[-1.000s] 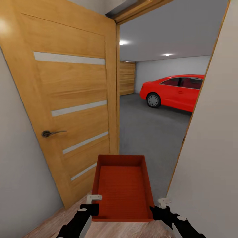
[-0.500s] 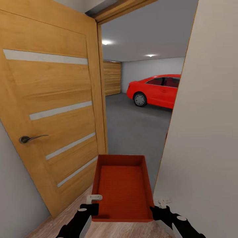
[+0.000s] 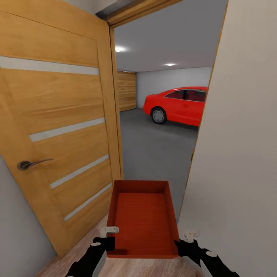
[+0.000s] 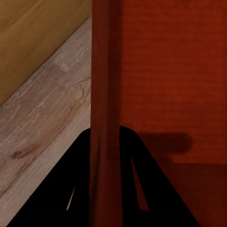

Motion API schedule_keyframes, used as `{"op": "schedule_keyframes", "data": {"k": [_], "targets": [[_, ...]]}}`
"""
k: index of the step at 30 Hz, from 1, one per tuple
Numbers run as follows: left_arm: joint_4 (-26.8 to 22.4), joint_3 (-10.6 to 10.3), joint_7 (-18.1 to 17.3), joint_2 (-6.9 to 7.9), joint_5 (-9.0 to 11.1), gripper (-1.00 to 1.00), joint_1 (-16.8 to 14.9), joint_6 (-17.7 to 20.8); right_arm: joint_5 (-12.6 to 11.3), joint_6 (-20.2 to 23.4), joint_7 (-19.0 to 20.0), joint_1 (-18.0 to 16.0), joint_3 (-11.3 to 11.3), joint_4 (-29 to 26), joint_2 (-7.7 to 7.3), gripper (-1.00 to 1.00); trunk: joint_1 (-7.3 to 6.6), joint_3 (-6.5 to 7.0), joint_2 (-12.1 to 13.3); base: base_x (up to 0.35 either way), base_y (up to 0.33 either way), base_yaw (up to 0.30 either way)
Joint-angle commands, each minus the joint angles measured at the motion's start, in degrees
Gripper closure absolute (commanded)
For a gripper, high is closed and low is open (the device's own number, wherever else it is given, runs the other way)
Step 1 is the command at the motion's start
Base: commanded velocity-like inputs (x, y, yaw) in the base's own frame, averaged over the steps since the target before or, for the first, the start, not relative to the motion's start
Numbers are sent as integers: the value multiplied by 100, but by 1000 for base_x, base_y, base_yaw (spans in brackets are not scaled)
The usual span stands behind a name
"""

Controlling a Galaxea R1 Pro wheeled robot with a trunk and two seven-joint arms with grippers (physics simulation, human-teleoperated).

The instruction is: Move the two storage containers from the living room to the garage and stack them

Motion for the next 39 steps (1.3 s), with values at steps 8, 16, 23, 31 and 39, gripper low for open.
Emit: {"op": "schedule_keyframes", "data": {"k": [8,16,23,31,39], "targets": [[-227,319,14,-7,-83,100,-8,40,-19,19,7,2,48,-9,-6,100,2,-11,-10,0,266,0],[-227,319,14,-7,-82,100,-8,34,-19,19,7,2,50,-9,-6,100,2,-11,-10,0,158,0],[-227,319,14,-7,-84,100,-8,41,-19,19,7,2,49,-9,-6,100,2,-11,-10,61,40,0],[-227,319,14,-7,-84,100,-8,42,-19,19,7,2,49,-9,-6,100,2,-11,-10,251,142,0],[-227,327,14,-7,-82,100,-8,42,-19,19,7,2,50,-9,-6,100,2,-11,-10,136,58,0]]}}
